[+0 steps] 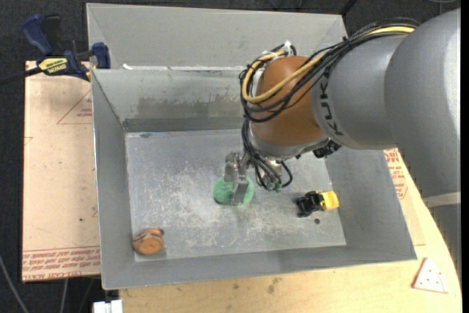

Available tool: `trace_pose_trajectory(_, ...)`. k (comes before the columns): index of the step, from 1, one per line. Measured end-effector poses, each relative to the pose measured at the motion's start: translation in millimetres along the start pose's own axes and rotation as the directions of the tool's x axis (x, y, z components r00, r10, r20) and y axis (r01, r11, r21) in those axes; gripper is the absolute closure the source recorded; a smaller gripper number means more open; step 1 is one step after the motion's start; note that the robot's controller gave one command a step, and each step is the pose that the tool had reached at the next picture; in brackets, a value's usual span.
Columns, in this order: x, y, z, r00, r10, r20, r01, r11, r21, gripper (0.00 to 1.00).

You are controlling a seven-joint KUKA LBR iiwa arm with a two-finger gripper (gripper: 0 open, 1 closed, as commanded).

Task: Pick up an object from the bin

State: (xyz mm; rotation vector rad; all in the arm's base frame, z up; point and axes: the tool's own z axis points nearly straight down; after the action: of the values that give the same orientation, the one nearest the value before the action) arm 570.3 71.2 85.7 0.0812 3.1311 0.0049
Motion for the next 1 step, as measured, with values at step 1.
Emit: trace_pose_trajectory(1, 0.0, 0.0, 0.0, 1.0, 0.0, 0.0, 0.0, 1.0, 0.0, 1.0)
